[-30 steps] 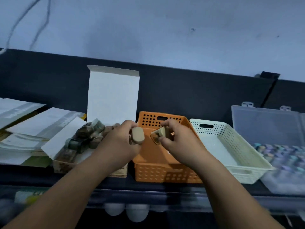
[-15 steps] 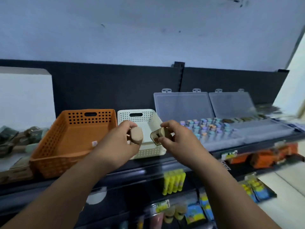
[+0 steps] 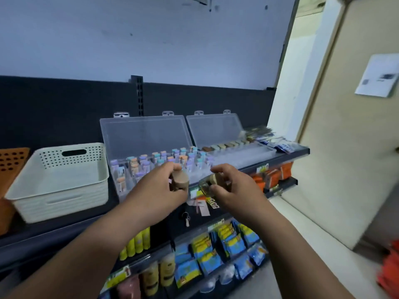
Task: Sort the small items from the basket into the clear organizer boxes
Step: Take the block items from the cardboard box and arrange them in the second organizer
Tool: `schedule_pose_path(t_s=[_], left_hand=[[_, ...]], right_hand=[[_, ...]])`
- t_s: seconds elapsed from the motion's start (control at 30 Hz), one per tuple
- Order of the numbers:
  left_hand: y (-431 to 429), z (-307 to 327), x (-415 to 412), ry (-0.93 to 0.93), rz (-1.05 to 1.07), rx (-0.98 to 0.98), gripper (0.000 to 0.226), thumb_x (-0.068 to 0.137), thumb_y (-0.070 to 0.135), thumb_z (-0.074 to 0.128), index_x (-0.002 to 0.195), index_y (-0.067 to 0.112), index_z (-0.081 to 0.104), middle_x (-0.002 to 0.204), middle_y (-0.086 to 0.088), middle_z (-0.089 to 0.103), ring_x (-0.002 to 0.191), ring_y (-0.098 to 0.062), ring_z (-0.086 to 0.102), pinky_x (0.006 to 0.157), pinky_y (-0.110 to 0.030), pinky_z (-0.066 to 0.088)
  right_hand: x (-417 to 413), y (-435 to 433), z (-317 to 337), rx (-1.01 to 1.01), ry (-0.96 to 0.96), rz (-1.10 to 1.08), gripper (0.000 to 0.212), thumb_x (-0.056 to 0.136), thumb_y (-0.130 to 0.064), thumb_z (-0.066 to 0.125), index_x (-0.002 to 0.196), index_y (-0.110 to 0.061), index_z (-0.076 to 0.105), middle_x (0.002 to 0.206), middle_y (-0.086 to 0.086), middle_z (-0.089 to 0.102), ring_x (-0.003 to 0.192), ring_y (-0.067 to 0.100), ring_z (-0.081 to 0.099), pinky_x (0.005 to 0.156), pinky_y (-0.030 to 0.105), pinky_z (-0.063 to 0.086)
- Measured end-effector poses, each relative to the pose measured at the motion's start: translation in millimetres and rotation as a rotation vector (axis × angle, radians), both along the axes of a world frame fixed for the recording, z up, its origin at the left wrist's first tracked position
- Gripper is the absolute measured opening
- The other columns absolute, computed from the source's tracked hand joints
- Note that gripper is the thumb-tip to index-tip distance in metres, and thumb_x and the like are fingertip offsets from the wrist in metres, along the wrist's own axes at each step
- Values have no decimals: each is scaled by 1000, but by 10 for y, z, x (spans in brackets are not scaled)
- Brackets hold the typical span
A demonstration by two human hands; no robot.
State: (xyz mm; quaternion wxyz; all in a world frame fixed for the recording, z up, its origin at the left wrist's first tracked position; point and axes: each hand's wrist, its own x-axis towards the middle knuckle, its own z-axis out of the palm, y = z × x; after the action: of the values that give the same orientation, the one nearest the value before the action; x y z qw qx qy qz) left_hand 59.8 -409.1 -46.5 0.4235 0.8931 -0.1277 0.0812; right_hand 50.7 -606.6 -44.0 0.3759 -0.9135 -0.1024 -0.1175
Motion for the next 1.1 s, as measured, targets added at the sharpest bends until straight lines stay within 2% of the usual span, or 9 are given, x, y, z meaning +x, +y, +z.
schedule_pose_path(t_s=[0.07, 0.23, 0.33, 0.43, 0.63, 0.73, 0.8, 0.9, 1.1], left_hand=[[-234, -2, 103, -5, -26, 13, 43, 77, 24, 67, 117, 30, 51, 112, 9, 56, 92, -12, 61, 82, -34, 52], [-606, -5, 414, -19, -44, 47, 40, 75, 25, 70, 107, 33, 47, 104, 10, 54, 86, -10, 59, 72, -33, 53], [-743, -15, 670, -27, -59, 64, 39, 75, 23, 69, 105, 36, 47, 102, 10, 54, 82, -10, 57, 63, -28, 49], [-862, -25, 1010, -19, -64, 55, 39, 75, 22, 69, 103, 38, 47, 102, 13, 55, 88, -10, 56, 70, -32, 52], [-992, 59, 1774, 2, -2, 15, 37, 75, 26, 72, 100, 36, 47, 105, 11, 51, 88, -12, 56, 64, -28, 47], [-1045, 98, 2069, 7, -11, -8, 42, 74, 26, 77, 103, 39, 49, 108, 13, 53, 92, -11, 57, 67, -28, 51], [-1087, 93, 2240, 21, -29, -23, 44, 76, 22, 76, 106, 44, 52, 108, 14, 54, 92, -10, 58, 73, -32, 53], [-1163, 60, 2446, 41, -35, -17, 40, 80, 11, 71, 101, 43, 59, 106, 11, 53, 85, -12, 63, 70, -32, 57], [-1388, -2, 2821, 37, 91, 117, 30, 79, 15, 65, 84, 42, 54, 99, 9, 53, 84, -17, 59, 74, -37, 55]], right_hand=[[43, -228, -37, 22, 8, -35, 34, 92, -26, 60, 123, -35, 52, 111, -6, 61, 100, 14, 61, 87, 35, 53], [257, -592, -151, 68, 15, -89, 38, 91, -19, 62, 125, -33, 54, 114, -7, 58, 96, 6, 59, 71, 13, 44], [486, -722, -182, 48, 19, -117, 39, 90, -21, 62, 126, -32, 53, 118, -7, 54, 100, 10, 58, 82, 21, 48], [843, -839, -185, 28, 2, -138, 38, 90, -22, 63, 125, -33, 53, 117, -6, 56, 98, 13, 60, 85, 29, 52], [1667, -1018, -72, -34, -3, -173, 42, 89, -32, 66, 129, -33, 53, 115, -9, 59, 94, 8, 61, 86, 32, 52], [1993, -1077, -61, -23, -17, -172, 41, 89, -31, 66, 128, -33, 53, 114, -7, 60, 94, 9, 62, 83, 29, 50], [2216, -1136, -89, -8, -21, -161, 40, 89, -29, 66, 127, -31, 54, 114, -6, 60, 97, 11, 61, 83, 28, 48], [2516, -1211, -104, -10, -10, -135, 39, 89, -27, 67, 126, -31, 54, 115, -7, 58, 98, 11, 61, 80, 22, 42], [3129, -1319, -86, -66, 12, -13, 41, 88, -28, 66, 127, -30, 54, 112, -6, 56, 98, 12, 60, 87, 33, 53]])
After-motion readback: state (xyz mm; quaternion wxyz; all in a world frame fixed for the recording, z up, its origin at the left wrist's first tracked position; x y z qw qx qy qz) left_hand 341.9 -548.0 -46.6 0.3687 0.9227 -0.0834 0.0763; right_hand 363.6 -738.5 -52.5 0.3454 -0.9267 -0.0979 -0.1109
